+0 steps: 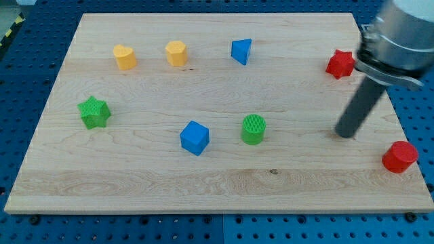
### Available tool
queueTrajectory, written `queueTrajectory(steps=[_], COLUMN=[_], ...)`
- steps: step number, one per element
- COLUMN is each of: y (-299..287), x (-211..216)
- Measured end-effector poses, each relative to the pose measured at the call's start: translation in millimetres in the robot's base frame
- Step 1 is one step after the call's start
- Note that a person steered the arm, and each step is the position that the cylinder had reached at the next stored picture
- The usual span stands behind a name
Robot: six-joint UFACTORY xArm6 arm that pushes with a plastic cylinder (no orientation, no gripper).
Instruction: Push the green circle to the left side of the red circle
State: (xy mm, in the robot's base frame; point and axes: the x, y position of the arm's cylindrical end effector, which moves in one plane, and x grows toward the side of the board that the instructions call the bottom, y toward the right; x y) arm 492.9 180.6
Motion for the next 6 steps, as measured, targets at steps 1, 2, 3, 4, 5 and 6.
queueTrajectory(steps=[1, 2, 3, 4, 5, 6], y=[-60, -122, -170, -146, -59, -22], x=[-27, -42, -30, 5, 30, 36])
